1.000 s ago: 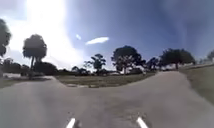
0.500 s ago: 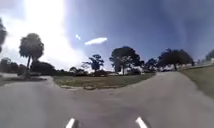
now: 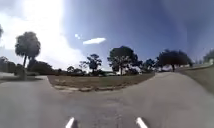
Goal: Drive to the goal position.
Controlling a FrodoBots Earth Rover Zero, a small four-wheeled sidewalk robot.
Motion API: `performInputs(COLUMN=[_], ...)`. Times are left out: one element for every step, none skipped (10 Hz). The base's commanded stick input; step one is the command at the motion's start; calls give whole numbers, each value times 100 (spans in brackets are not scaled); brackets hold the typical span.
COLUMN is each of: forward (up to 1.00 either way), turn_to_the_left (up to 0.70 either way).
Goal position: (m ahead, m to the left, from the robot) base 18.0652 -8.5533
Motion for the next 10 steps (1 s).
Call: performInputs(forward=[70,70,70,70,70,70,70,70,70,70], turn_to_the_left=[0,0,0,0,0,-22,-35,-35,-35,-35])
